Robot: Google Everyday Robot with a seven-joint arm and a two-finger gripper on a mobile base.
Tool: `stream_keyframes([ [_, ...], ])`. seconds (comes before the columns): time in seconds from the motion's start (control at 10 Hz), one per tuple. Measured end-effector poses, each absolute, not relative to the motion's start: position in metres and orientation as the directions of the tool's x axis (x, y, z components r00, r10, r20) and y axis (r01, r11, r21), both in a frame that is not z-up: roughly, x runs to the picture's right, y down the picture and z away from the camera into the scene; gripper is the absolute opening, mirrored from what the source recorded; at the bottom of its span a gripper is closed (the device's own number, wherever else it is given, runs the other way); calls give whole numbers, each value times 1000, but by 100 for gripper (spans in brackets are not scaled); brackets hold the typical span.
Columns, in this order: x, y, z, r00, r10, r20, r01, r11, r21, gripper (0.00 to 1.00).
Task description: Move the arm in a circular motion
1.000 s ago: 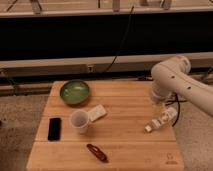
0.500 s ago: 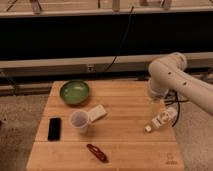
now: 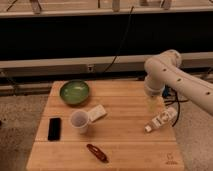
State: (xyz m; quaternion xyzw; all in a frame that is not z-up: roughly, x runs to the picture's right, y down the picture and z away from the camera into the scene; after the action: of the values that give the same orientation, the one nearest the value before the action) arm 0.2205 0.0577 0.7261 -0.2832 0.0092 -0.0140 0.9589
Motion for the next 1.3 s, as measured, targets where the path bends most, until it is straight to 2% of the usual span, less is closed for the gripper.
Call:
stream_keyframes([
  [1.3, 191, 43, 748, 993, -115, 28, 112, 834, -541, 80],
])
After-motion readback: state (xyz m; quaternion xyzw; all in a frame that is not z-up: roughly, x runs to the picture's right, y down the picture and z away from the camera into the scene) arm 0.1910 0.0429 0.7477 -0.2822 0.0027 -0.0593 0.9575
